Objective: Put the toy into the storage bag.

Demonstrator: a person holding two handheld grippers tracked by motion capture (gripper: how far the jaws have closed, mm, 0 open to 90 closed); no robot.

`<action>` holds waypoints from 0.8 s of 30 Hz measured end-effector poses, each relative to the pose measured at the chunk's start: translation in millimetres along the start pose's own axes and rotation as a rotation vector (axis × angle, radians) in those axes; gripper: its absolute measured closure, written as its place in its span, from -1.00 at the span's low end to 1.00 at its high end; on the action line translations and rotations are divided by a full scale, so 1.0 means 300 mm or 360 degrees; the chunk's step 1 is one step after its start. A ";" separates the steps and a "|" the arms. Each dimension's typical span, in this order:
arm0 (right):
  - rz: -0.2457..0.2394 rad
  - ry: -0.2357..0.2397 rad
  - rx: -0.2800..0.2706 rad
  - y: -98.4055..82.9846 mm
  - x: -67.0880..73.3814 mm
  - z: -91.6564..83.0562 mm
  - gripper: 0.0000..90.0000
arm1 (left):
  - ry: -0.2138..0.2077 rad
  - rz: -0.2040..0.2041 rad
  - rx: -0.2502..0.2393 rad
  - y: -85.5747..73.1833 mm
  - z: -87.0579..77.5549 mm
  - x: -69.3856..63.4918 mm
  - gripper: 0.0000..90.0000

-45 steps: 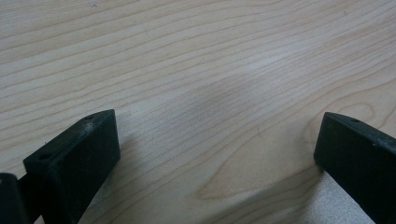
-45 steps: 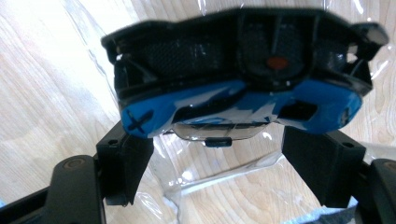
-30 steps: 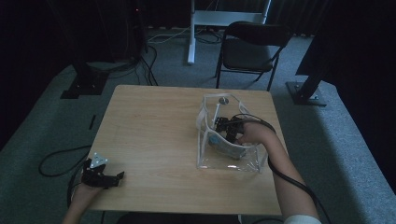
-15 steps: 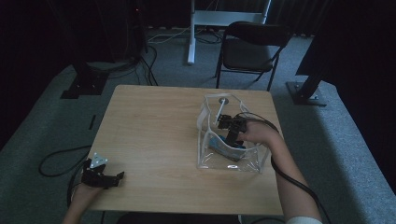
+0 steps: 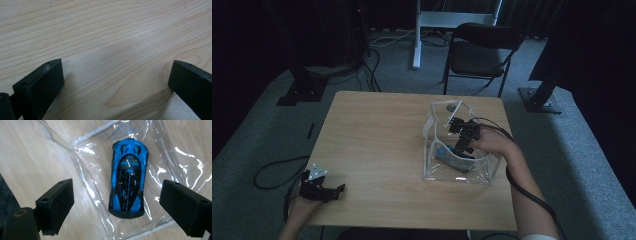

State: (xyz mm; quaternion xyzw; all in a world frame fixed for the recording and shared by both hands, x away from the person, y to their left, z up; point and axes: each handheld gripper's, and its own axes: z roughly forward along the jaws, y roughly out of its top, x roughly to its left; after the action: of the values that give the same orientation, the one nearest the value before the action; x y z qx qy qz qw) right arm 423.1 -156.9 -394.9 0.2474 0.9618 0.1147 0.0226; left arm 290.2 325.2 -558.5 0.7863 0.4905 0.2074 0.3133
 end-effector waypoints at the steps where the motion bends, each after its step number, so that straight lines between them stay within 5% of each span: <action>1: -0.0006 0.0021 -0.0005 -0.001 0.001 -0.002 -0.76 | 0.0000 0.0000 0.0000 0.000 0.000 0.000 -0.98; 8: -0.0007 0.0031 -0.0077 -0.014 0.003 -0.024 -0.76 | 0.0000 -0.0001 -0.0001 0.000 0.000 0.000 -0.98; 24: 0.0012 0.0028 -0.0441 -0.082 0.021 -0.120 -0.76 | 0.0002 0.0003 -0.0001 0.000 0.000 0.000 -0.98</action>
State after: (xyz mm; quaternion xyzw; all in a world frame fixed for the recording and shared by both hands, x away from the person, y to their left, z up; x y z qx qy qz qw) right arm 402.4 -182.3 -365.4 0.2446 0.9359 0.2488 0.0477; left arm 290.3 325.3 -558.5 0.7865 0.4898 0.2084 0.3131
